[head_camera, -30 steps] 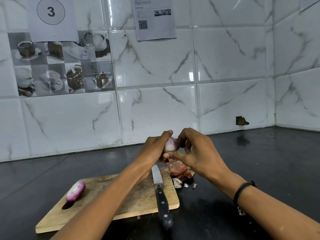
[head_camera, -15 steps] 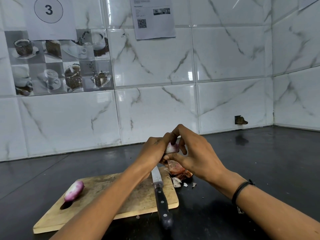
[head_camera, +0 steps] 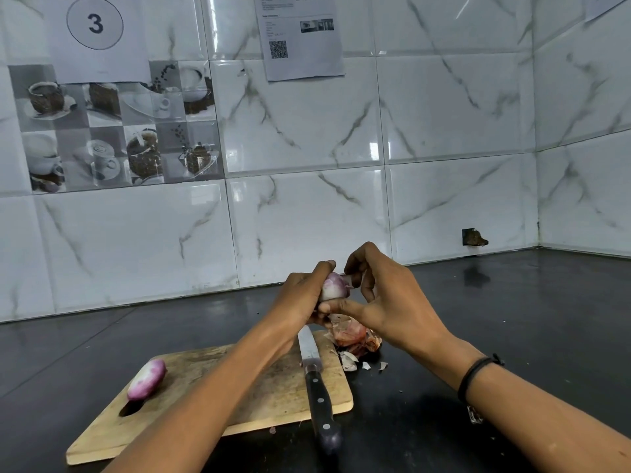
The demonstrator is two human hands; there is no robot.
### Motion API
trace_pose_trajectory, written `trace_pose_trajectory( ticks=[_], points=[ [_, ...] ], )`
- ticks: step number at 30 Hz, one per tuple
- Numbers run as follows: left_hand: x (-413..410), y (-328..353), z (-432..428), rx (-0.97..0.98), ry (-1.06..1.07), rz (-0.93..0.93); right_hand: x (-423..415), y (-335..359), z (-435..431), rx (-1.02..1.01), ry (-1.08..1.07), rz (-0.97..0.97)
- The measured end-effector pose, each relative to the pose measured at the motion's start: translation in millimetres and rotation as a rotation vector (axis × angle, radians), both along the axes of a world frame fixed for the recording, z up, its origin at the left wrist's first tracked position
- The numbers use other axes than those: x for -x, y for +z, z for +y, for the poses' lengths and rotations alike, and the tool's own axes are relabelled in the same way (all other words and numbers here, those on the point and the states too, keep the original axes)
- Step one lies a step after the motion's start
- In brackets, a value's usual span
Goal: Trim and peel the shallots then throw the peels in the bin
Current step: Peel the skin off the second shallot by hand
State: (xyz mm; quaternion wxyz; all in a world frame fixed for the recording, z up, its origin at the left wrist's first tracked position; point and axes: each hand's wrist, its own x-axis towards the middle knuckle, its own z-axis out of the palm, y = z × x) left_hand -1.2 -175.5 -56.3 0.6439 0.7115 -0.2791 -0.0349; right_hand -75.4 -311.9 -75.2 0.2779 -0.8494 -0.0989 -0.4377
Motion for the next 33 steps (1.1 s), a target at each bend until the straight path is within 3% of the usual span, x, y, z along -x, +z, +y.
trace_pose_trajectory(
  ticks=[7, 11, 15, 21, 29, 33],
  points=[
    [-6.0, 0.4, -0.3, 0.103, -0.028, 0.209, -7.0, -0.8, -7.3, 0.055, -0.086, -0.083],
    [-3.7, -2.3, -2.7, 0.168, -0.096, 0.298, -1.2, -1.3, -8.7, -0.083, -0.036, -0.010],
    [-6.7, -3.6, -2.7, 0.208, -0.117, 0.274, 6.7, 0.4, 6.4, -0.129, 0.107, 0.003],
    [5.2, -12.5, -9.5, 0.341, -0.207, 0.333, 10.2, -4.7, 22.4, -0.298, 0.332, 0.248],
    [19.0, -11.9, -26.7, 0.360, -0.258, 0.269, 6.4, 4.7, 13.5, -0.648, 0.310, 0.238],
    [21.8, -12.1, -27.9, 0.375, -0.355, 0.306, -0.7, 4.5, 8.7, -0.688, 0.307, 0.187]
  ],
)
